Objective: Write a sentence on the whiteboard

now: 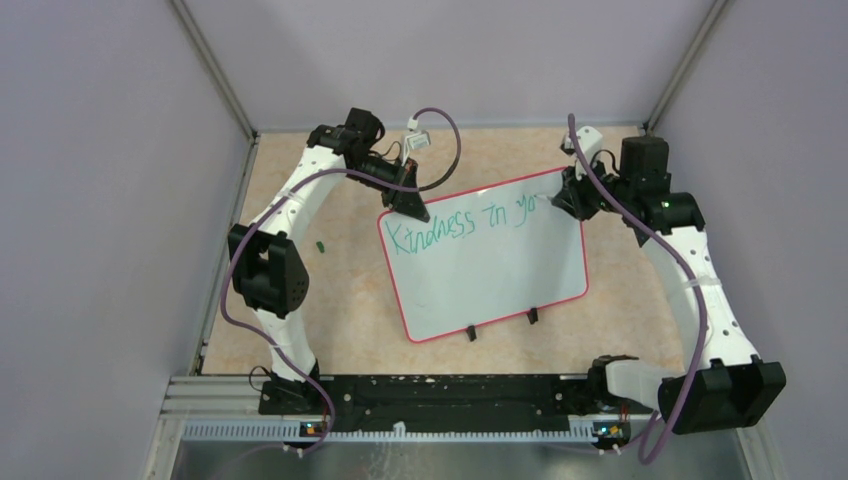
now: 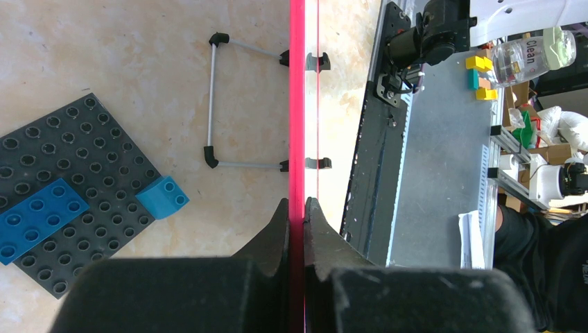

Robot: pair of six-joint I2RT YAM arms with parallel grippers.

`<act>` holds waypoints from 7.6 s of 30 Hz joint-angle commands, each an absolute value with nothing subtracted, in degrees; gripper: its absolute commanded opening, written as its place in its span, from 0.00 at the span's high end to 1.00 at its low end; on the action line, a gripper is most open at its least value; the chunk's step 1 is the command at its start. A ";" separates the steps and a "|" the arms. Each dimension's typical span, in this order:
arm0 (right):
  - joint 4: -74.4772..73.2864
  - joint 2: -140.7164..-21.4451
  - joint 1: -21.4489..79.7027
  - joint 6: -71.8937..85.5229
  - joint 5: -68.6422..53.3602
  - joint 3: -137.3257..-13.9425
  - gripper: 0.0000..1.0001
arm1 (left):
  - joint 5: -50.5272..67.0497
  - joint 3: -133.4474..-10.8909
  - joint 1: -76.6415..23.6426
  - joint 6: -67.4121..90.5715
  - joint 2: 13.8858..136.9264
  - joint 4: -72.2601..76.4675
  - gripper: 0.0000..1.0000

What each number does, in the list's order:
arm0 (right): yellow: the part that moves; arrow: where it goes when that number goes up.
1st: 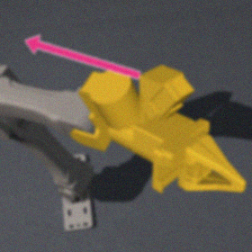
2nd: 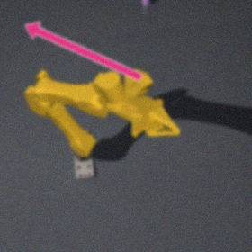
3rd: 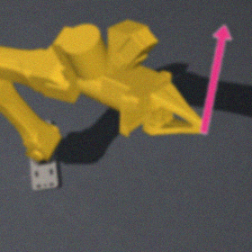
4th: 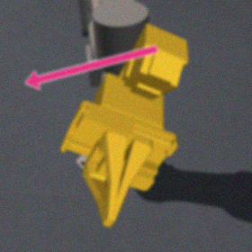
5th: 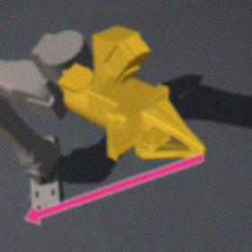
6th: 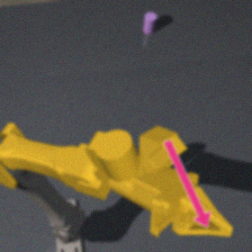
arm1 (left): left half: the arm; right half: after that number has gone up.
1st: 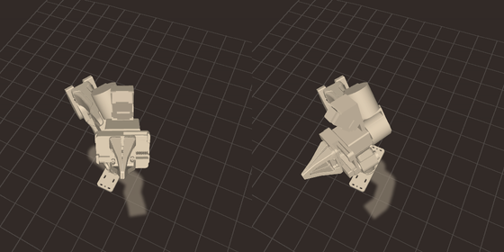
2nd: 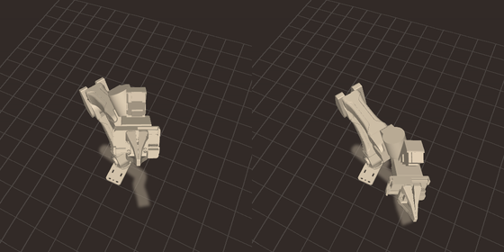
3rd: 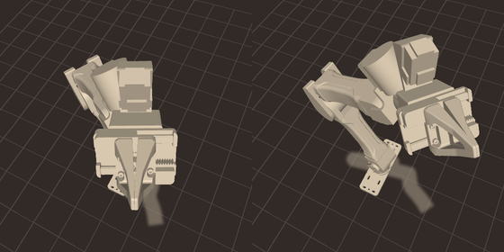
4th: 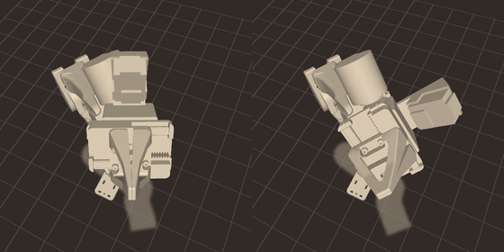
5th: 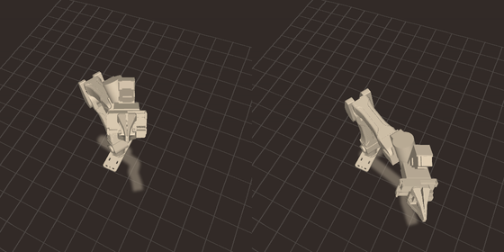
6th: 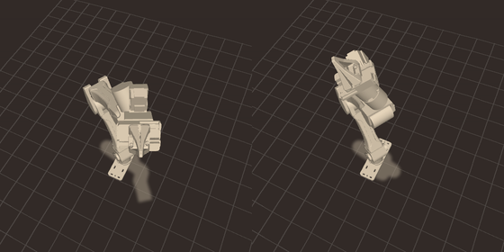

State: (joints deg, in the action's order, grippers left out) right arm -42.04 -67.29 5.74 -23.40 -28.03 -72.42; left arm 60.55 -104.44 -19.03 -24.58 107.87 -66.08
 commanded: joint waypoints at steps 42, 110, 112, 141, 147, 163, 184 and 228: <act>-39.39 -67.32 4.92 -24.98 -21.34 -73.99 1.00 | 51.48 -103.95 -19.50 -28.29 107.67 -64.99 1.00; -41.03 -67.41 4.23 -27.26 -23.84 -76.41 1.00 | 50.96 -104.33 -19.46 -28.39 107.90 -65.19 1.00; -40.40 -67.60 4.16 -27.17 -24.02 -76.39 1.00 | 50.89 -104.30 -19.47 -28.39 107.97 -65.21 1.00; -43.44 -66.98 4.18 -29.83 -22.12 -71.02 1.00 | 50.92 -104.42 -19.46 -27.88 108.28 -65.17 1.00; -40.80 -67.87 4.14 -27.56 -21.57 -73.00 1.00 | 50.71 -104.23 -19.38 -27.97 108.12 -65.12 1.00; -38.21 -69.43 1.18 -25.25 -20.09 -75.74 1.00 | 50.00 -104.76 -19.42 -27.88 108.57 -65.38 1.00; -48.38 -63.66 12.59 -26.06 -38.94 -73.15 1.00 | 54.41 -105.45 -16.78 -26.59 107.01 -65.64 0.59; -23.54 -67.08 51.71 -18.80 -15.51 -58.18 1.00 | 56.44 -98.11 -15.29 -26.49 104.94 -63.91 1.00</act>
